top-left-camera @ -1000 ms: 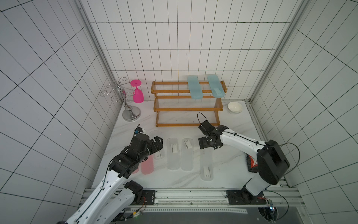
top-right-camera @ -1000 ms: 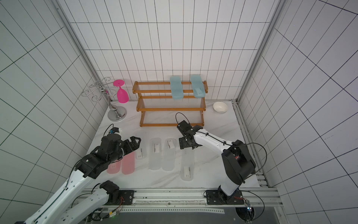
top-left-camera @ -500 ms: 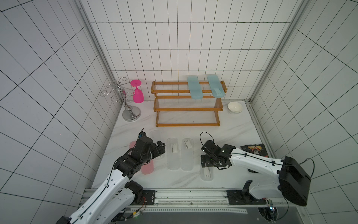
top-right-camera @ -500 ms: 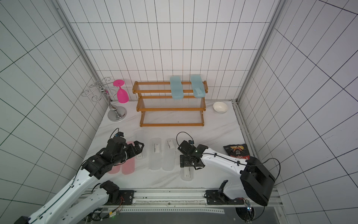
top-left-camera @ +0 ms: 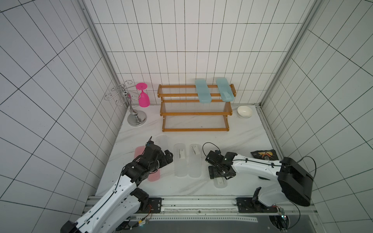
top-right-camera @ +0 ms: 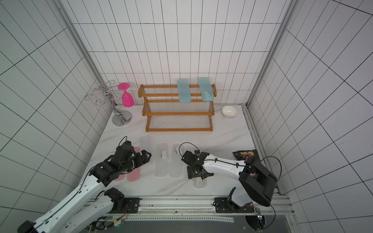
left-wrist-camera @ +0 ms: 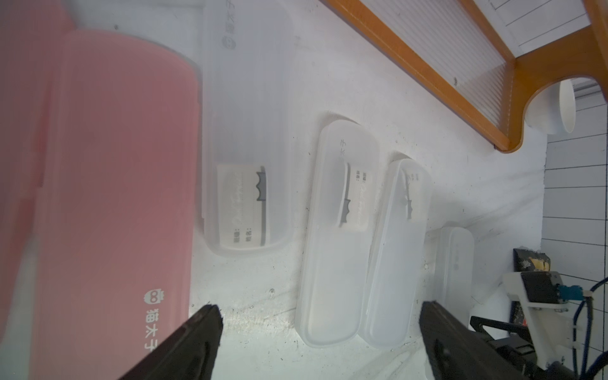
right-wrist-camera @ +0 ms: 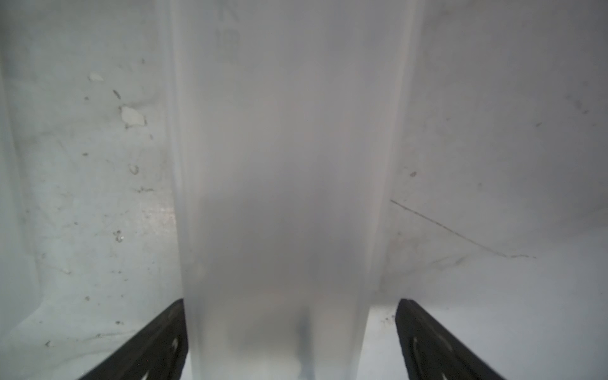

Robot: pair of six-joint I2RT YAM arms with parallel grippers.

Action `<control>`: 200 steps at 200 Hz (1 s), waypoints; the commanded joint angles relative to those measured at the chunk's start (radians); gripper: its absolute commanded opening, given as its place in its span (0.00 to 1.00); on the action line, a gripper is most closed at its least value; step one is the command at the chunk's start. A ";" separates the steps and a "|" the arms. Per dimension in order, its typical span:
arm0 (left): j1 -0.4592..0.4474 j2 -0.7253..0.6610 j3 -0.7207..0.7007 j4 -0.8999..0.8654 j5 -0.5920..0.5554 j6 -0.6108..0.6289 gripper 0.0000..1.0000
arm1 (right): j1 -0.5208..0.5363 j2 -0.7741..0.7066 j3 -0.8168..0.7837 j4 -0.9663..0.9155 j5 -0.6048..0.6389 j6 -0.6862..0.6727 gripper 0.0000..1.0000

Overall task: Place the pencil cases on the shelf according to color
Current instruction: Pick up the pencil case from the center of the board.

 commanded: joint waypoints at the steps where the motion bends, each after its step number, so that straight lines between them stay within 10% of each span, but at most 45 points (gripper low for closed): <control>1: -0.043 0.048 0.006 0.044 0.033 -0.015 0.98 | -0.072 -0.075 -0.038 -0.053 0.052 -0.096 0.99; 50: -0.096 -0.012 -0.003 0.070 -0.073 -0.074 0.98 | -0.077 -0.267 -0.049 -0.071 0.038 -0.111 0.99; 105: -0.095 -0.124 0.012 0.054 -0.183 -0.045 0.98 | 0.102 -0.443 -0.217 0.021 0.023 0.227 0.99; 200: -0.095 -0.125 0.041 0.038 -0.155 -0.034 0.98 | 0.235 -0.230 -0.178 -0.022 0.058 0.318 0.98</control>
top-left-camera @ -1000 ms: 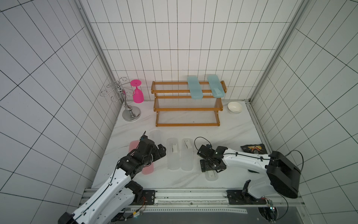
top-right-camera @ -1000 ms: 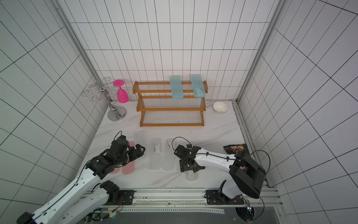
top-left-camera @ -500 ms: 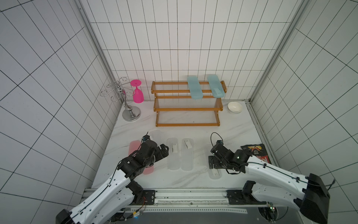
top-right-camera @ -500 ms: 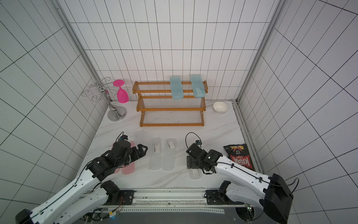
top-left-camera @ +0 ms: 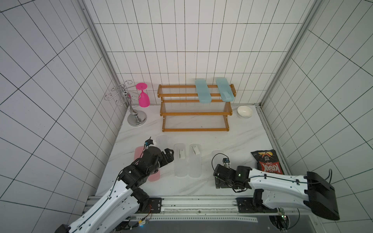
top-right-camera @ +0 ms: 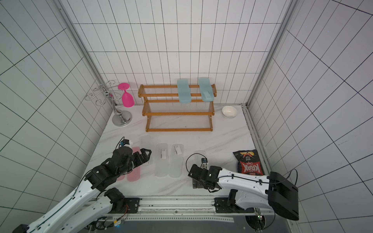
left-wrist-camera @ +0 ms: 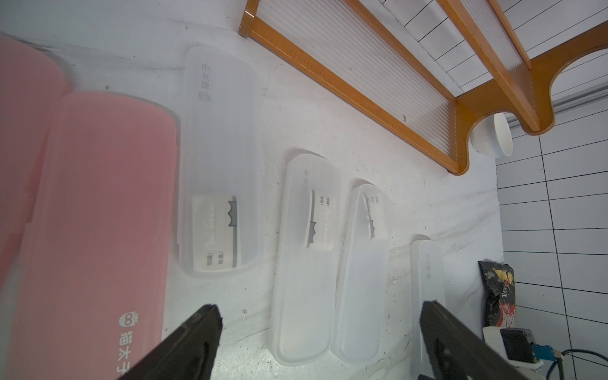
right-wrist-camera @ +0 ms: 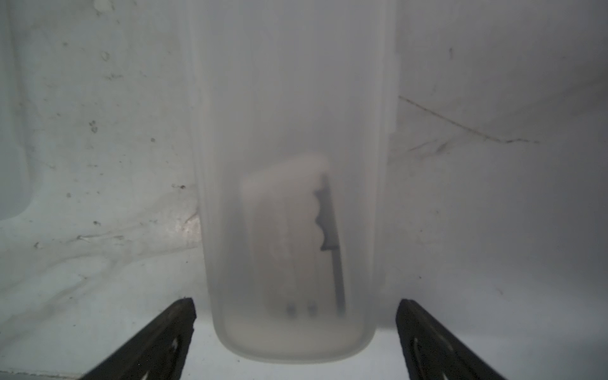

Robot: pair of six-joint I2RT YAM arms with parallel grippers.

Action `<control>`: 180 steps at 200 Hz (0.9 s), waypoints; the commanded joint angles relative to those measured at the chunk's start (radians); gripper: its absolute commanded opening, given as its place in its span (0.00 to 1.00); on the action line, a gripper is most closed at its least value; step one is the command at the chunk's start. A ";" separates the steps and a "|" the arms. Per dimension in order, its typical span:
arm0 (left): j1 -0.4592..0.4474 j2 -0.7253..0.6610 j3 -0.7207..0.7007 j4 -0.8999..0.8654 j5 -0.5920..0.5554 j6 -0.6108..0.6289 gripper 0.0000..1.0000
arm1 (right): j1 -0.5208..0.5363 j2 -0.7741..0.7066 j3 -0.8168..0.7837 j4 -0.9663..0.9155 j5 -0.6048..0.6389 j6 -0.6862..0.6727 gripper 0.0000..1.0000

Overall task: Place the pencil cases on the shelf according to color
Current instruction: Pick up the pencil case from the center of the board.

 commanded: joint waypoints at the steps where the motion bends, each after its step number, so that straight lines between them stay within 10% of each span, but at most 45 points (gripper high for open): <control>1: -0.002 0.001 0.029 0.002 -0.004 0.013 0.98 | 0.011 0.029 0.030 -0.019 0.028 0.043 0.98; 180: -0.003 -0.034 0.134 -0.137 -0.064 0.008 0.98 | 0.085 -0.078 0.106 -0.198 0.214 0.059 0.77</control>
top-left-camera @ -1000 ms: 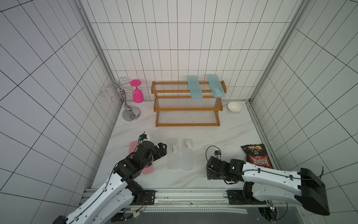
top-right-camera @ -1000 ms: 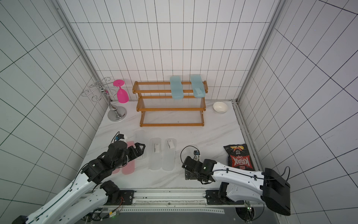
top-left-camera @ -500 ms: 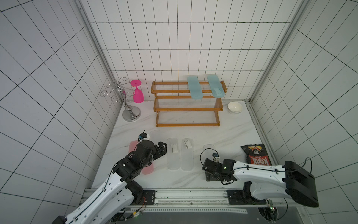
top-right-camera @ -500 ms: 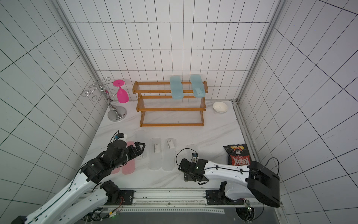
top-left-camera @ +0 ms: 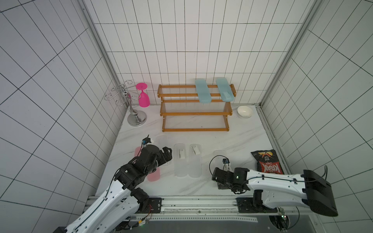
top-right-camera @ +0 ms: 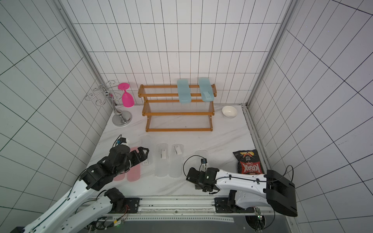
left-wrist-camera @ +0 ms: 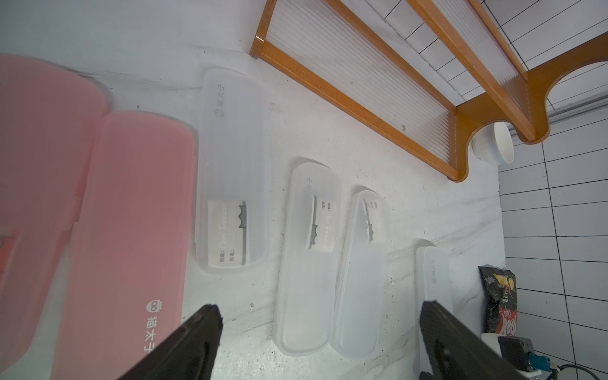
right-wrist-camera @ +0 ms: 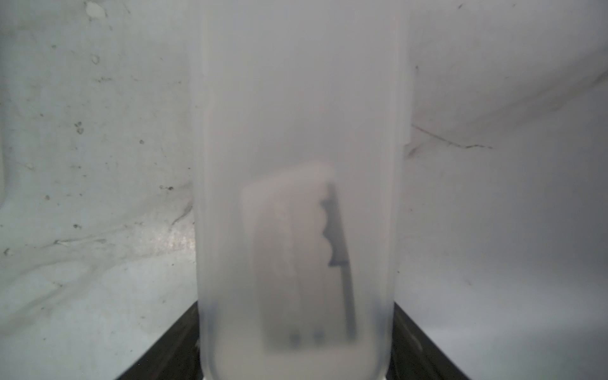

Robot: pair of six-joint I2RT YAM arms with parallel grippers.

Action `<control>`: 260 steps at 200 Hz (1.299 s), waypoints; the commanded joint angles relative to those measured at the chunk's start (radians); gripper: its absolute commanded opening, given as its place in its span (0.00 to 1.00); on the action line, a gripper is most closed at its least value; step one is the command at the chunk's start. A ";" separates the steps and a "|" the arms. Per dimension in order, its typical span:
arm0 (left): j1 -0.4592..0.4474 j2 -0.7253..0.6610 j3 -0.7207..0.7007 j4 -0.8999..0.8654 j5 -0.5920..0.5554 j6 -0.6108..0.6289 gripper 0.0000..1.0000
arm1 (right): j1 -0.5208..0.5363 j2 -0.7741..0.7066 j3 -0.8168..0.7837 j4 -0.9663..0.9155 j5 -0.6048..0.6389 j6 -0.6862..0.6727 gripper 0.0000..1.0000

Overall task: Place the pencil cases on the shelf according to color
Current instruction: Pick up the pencil case from the center of the board, then place the pencil case on the shelf.

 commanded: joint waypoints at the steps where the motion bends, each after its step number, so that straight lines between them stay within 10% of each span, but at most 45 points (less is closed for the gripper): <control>1: -0.004 -0.027 0.032 -0.019 -0.026 0.005 0.98 | 0.011 -0.066 0.071 -0.115 0.099 0.007 0.77; 81: -0.003 0.004 0.090 0.008 -0.037 0.039 0.98 | -0.212 -0.180 0.277 -0.117 -0.030 -0.334 0.72; 260: 0.031 0.208 0.117 0.239 0.024 0.087 0.98 | -0.668 0.415 0.887 0.028 -0.088 -0.728 0.62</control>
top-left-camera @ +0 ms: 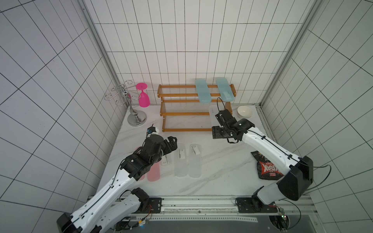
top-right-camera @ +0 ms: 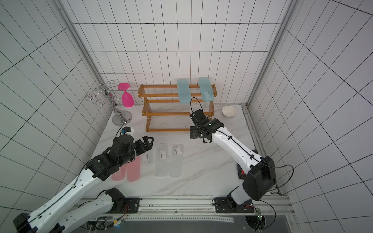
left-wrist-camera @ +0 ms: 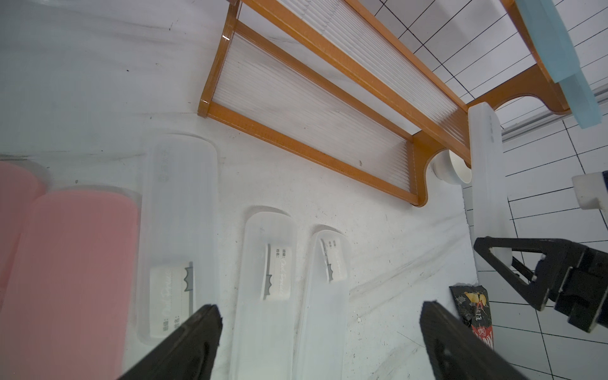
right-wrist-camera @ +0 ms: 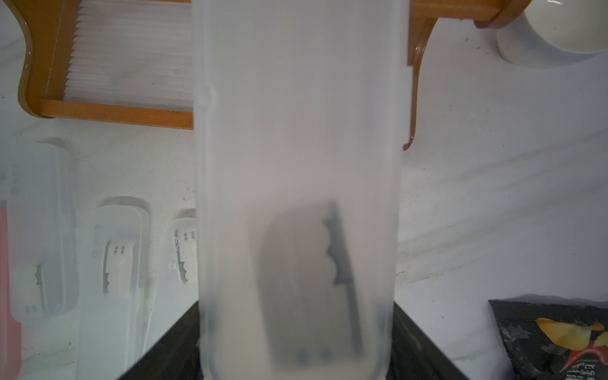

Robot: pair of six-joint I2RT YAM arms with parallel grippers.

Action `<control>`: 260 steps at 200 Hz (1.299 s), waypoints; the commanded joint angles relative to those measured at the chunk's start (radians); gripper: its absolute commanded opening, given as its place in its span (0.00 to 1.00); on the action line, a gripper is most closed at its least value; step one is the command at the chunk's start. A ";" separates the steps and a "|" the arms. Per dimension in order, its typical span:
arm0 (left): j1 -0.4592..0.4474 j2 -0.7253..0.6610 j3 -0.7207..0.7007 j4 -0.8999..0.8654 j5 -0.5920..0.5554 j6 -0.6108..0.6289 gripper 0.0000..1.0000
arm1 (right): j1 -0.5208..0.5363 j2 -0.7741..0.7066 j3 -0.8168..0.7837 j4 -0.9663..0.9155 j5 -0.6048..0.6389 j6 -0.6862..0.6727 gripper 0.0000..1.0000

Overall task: Place the pencil cases on the shelf according to color
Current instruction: Place the pencil case on the shelf.

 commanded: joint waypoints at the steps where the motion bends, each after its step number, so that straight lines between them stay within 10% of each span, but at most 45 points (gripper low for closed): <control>1: 0.021 0.016 -0.004 0.058 0.030 0.016 0.98 | -0.033 0.038 0.066 0.050 0.015 -0.030 0.62; 201: 0.128 0.135 -0.018 0.166 0.191 0.088 0.98 | -0.092 0.366 0.384 0.110 0.060 -0.003 0.71; 260: 0.131 0.129 -0.035 0.166 0.218 0.090 0.98 | -0.105 0.438 0.464 0.064 0.057 0.002 0.89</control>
